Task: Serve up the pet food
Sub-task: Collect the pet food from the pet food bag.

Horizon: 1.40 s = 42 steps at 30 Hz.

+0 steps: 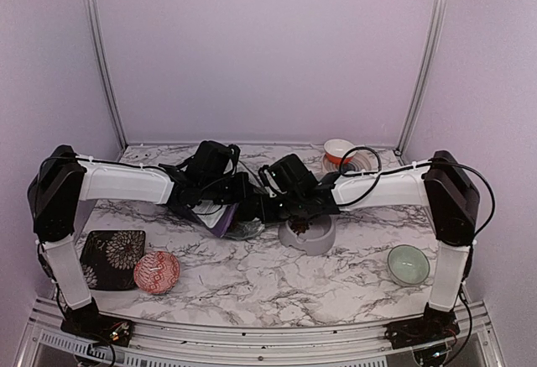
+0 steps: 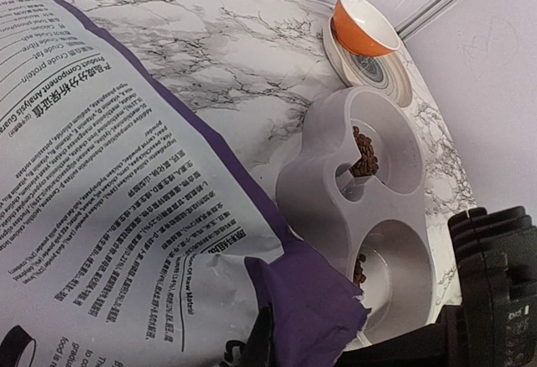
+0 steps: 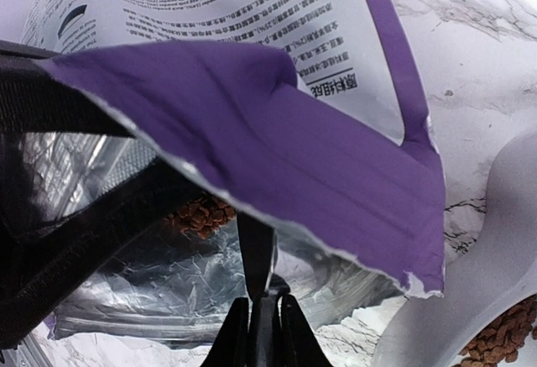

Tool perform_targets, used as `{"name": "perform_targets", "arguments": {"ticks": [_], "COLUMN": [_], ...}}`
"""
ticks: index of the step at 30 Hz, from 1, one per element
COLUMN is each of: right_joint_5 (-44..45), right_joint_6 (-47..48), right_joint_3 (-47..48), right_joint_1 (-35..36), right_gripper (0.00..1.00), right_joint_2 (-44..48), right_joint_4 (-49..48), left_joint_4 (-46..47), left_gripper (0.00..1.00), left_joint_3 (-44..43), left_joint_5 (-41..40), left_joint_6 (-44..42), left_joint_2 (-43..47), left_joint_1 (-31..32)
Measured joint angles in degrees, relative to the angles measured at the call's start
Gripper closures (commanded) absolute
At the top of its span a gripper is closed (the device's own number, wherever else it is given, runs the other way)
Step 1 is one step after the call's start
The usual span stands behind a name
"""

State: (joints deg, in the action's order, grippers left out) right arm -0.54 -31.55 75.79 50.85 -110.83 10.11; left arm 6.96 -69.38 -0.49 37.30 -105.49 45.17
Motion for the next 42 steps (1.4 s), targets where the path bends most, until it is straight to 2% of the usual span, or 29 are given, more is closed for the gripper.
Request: {"name": "perform_targets", "arguments": {"ticks": [13, 33, 42], "right_joint_5": [-1.95, -9.25, -11.89], "right_joint_6": [-1.44, -3.80, -3.89], "right_joint_3": [-2.03, -6.58, -8.52], "right_joint_1": [-0.09, -0.87, -0.96], "right_gripper": [1.00, 1.00, 1.00], "right_joint_2": [-0.35, -3.06, -3.76], "right_joint_4": [-4.35, -17.51, -22.03], "left_joint_4": [0.02, 0.04, 0.94], "left_gripper": [1.00, 1.00, 1.00], "left_joint_3": [0.00, 0.02, 2.60], "left_joint_5": [0.00, -0.20, -0.11], "left_joint_6": [0.00, -0.20, -0.20], "left_joint_2": [0.00, 0.11, 1.73], "left_joint_1": [0.00, 0.00, 0.17]}}
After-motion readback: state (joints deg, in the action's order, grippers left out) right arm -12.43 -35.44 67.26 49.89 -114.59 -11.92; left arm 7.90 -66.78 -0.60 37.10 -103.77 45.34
